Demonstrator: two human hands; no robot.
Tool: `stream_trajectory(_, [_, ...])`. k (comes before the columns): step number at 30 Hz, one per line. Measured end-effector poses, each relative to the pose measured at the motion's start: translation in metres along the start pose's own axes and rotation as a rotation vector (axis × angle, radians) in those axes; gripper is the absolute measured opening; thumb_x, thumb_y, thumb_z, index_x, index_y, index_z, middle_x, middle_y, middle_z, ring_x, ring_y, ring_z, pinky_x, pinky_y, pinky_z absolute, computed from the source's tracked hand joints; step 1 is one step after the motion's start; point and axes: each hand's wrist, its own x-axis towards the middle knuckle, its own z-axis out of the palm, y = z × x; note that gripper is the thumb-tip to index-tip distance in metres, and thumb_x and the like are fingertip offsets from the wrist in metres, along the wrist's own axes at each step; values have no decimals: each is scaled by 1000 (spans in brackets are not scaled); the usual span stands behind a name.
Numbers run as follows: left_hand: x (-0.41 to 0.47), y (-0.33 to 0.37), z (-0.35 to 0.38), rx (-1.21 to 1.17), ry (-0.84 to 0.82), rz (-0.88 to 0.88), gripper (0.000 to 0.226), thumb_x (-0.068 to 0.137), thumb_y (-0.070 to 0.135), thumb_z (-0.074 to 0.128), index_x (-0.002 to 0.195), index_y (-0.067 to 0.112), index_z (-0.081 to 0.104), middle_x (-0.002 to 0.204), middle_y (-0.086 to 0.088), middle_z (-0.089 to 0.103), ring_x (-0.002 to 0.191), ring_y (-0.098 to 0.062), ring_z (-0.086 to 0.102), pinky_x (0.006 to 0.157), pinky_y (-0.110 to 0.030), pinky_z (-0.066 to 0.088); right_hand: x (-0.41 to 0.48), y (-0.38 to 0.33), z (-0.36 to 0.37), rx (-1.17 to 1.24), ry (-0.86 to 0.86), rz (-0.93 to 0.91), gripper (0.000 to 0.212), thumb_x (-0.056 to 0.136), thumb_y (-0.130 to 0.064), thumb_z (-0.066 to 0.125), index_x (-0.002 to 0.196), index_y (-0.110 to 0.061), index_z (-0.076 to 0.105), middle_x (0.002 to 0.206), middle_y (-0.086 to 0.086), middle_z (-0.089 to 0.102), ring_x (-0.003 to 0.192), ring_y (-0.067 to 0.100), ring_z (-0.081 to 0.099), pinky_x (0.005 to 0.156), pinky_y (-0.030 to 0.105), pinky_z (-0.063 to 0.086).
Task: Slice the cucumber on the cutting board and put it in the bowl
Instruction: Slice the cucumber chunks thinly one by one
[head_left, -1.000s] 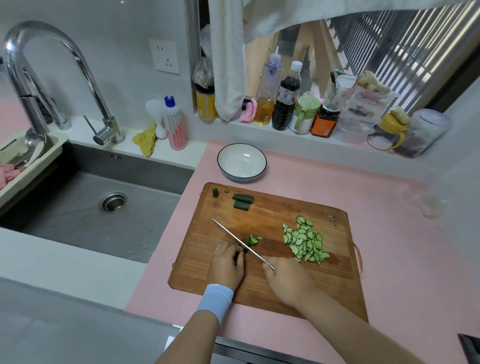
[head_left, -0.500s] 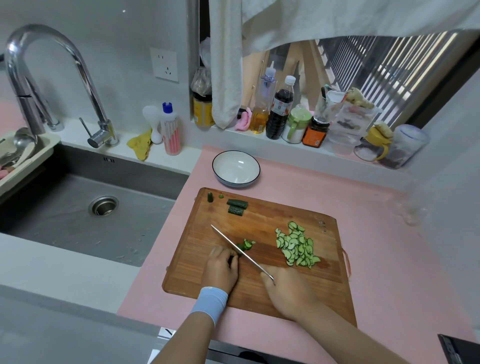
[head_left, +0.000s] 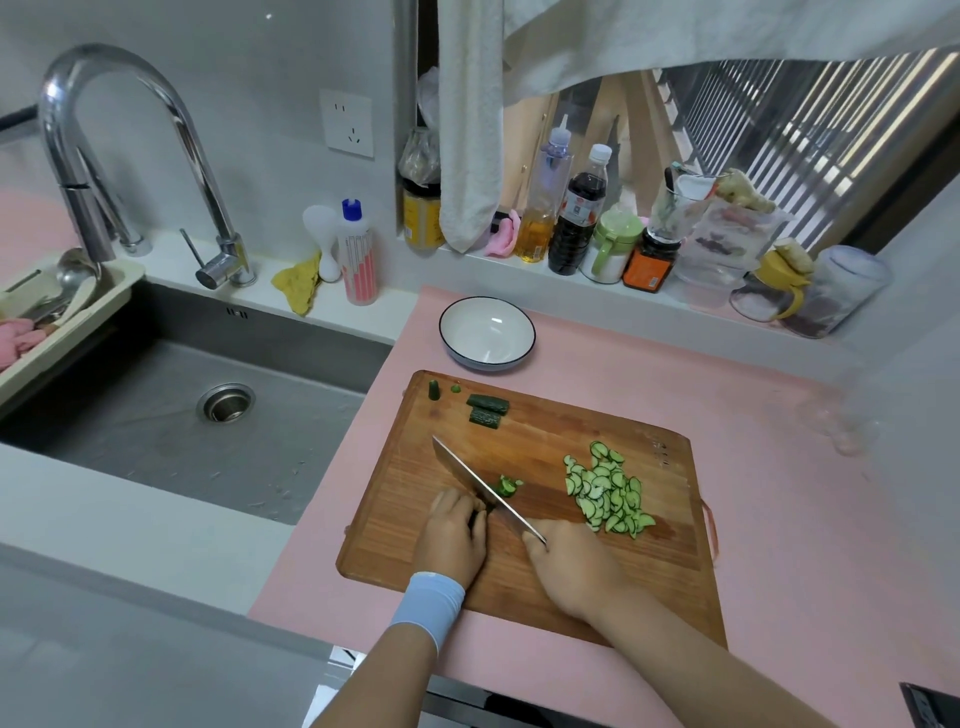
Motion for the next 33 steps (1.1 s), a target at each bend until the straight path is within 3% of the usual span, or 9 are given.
stream_trajectory(2, [1,1,0,8,10,6,15,75,-2,73,78,11,65,81,0,58,83,-12,47,77,-12,36,-2,-2,-1,-17,10,-7,24,101,-40,40,98,-32,62,86,-2,70,85,25,65,75,36,53])
stream_trajectory(5, [1,2,-1,4,31,5,17,73,-3,75,75,10,64,79,-2,58,81,-13,47,75,-13,35,-9,-3,-2,-49,49,-42,27,100,-40,39,116,-41,60,92,0,72,88,27,66,73,35,53])
stream_trajectory(11, [1,-1,2,30,16,-1,16,72,-2,75,74,10,64,81,-4,61,82,-19,53,77,-19,40,-22,2,-7,-46,73,-84,30,101,-38,39,123,-46,58,89,2,72,82,26,65,70,36,52])
stream_trajectory(15, [2,0,0,26,28,9,19,71,-3,76,71,10,62,77,-2,59,79,-14,49,75,-14,37,-23,5,-9,-33,64,-75,32,101,-35,39,122,-39,62,89,1,73,83,25,65,71,36,52])
stream_trajectory(19, [2,1,-1,24,39,27,20,70,-4,77,70,10,63,75,0,58,77,-12,48,75,-11,35,-17,3,-10,-10,18,-24,29,100,-35,40,101,-25,66,81,-1,69,77,25,63,67,36,52])
stream_trajectory(23, [2,1,-2,32,29,32,19,71,-3,78,72,12,65,77,2,59,78,-11,49,76,-11,35,-10,-5,-11,16,-16,4,33,101,-32,41,71,-20,50,71,-1,61,73,26,58,61,34,41])
stream_trajectory(33, [0,1,-3,43,22,22,21,71,-3,77,72,12,63,77,1,59,79,-12,48,77,-11,34,-15,-10,-11,-7,-12,12,37,103,-33,41,66,-29,43,75,-4,59,73,25,56,60,32,35])
